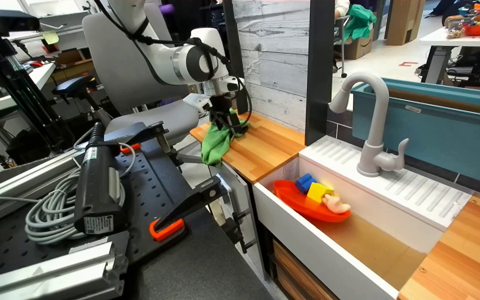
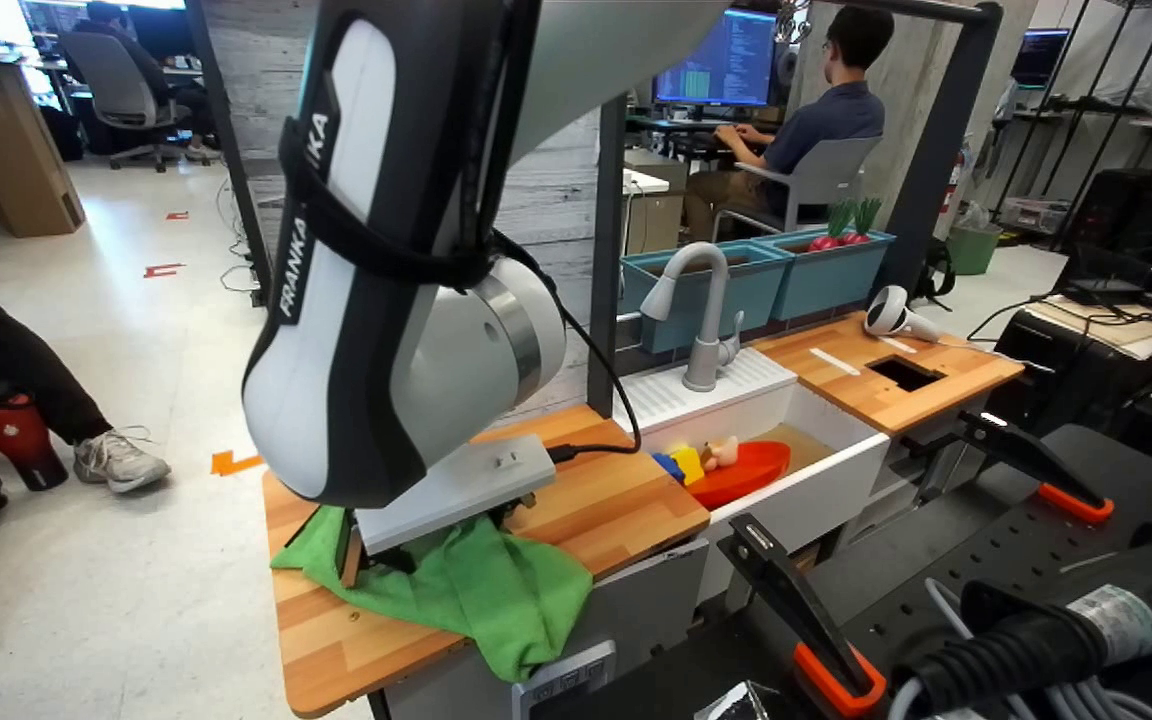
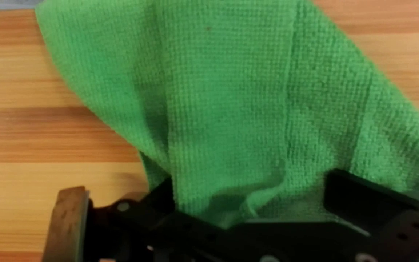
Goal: Slide the green cloth slightly to the left
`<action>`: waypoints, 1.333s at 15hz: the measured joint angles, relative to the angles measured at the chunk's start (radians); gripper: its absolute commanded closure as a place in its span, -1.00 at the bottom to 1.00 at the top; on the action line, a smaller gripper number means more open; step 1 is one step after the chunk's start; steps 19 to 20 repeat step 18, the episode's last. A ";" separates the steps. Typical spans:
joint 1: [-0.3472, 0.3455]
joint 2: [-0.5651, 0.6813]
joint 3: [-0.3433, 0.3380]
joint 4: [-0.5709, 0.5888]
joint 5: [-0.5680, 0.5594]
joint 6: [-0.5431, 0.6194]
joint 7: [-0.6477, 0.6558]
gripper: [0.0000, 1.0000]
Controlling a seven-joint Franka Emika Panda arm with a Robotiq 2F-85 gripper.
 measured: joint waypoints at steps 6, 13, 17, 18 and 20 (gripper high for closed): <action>0.007 -0.055 0.000 -0.039 0.000 0.027 0.000 -1.00; 0.030 -0.172 0.000 -0.177 0.000 0.103 0.003 -1.00; 0.038 -0.208 0.000 -0.225 0.000 0.104 0.003 -1.00; 0.038 -0.209 0.000 -0.227 0.000 0.105 0.003 -1.00; 0.038 -0.209 0.000 -0.227 0.000 0.105 0.003 -1.00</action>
